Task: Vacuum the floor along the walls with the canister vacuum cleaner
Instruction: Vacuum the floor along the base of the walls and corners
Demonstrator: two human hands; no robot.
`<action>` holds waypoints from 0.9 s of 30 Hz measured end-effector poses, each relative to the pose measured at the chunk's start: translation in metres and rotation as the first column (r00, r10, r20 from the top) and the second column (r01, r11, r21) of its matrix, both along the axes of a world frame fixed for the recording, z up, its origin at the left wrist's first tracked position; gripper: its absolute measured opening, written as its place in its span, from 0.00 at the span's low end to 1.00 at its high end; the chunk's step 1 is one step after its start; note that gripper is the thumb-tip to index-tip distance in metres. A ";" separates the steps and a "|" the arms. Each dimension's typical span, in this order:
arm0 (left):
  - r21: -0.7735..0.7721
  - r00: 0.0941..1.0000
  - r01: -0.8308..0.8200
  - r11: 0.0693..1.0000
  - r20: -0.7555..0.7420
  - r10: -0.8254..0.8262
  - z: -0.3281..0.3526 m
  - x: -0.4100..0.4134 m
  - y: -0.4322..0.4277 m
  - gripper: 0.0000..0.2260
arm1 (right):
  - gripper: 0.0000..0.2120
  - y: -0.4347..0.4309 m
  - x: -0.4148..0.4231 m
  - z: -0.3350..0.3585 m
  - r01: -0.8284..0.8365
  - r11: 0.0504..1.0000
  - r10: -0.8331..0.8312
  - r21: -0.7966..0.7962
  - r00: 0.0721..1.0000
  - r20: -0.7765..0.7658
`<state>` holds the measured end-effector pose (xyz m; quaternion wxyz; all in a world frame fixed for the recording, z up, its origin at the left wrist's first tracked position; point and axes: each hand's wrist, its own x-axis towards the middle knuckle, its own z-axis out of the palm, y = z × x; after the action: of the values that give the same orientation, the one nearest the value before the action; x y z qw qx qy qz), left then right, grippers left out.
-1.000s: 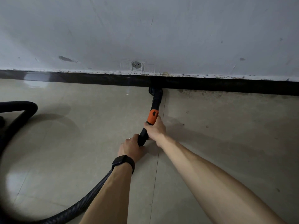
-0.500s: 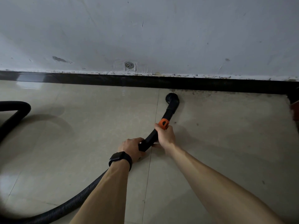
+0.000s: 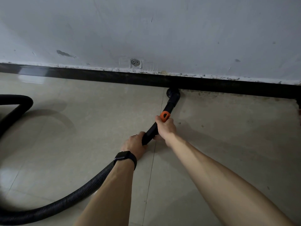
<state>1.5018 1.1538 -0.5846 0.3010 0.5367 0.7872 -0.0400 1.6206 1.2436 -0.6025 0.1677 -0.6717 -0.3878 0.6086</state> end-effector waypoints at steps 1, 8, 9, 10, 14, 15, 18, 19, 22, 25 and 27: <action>0.009 1.000 -0.009 1.000 -0.002 0.009 -0.002 -0.001 0.000 0.17 | 0.27 0.003 -0.004 -0.001 -0.011 1.000 0.011 0.005 1.000 0.013; 0.079 0.996 -0.080 0.994 -0.022 0.082 -0.013 -0.012 0.004 0.14 | 0.27 0.016 -0.030 0.002 -0.063 0.998 0.062 0.006 0.996 0.064; 0.080 0.995 -0.087 0.993 -0.031 0.090 -0.014 -0.015 0.004 0.14 | 0.27 0.017 -0.034 0.003 -0.068 0.998 0.068 0.004 0.996 0.063; 0.081 0.994 -0.094 0.992 -0.039 0.098 -0.014 -0.018 0.004 0.13 | 0.27 0.017 -0.038 0.006 -0.076 0.997 0.075 0.004 0.995 0.060; 0.074 0.993 -0.095 0.993 -0.060 0.100 -0.016 -0.027 0.002 0.12 | 0.27 0.014 -0.046 0.009 -0.092 0.996 0.091 0.001 0.994 0.060; 0.072 0.994 -0.088 0.993 -0.065 0.093 -0.017 -0.027 0.002 0.11 | 0.28 0.012 -0.047 0.008 -0.086 0.996 0.086 0.000 0.994 0.067; 0.053 0.994 -0.058 0.997 -0.093 0.063 -0.015 -0.024 0.001 0.12 | 0.28 0.005 -0.042 0.008 -0.049 0.998 0.050 -0.025 0.997 0.055; 0.040 0.994 -0.042 0.998 -0.103 0.046 -0.014 -0.022 0.000 0.12 | 0.28 0.001 -0.039 0.009 -0.028 0.999 0.029 -0.036 0.999 0.043; -0.012 0.995 0.012 1.000 -0.103 -0.013 -0.010 -0.016 -0.002 0.13 | 0.28 -0.012 -0.026 0.008 0.026 0.998 -0.024 -0.052 0.999 0.037; -0.050 0.991 0.065 0.997 -0.116 -0.070 -0.006 -0.011 -0.004 0.12 | 0.28 -0.023 -0.014 0.006 0.065 0.996 -0.062 -0.064 0.997 0.042; -0.059 0.989 0.094 0.994 -0.110 -0.100 -0.004 -0.008 -0.004 0.12 | 0.29 -0.025 -0.007 0.006 0.076 0.995 -0.072 -0.067 0.996 0.058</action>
<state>1.4940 1.1500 -0.5891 0.2680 0.5630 0.7745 -0.1062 1.6140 1.2182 -0.5968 0.1558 -0.7077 -0.3457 0.5961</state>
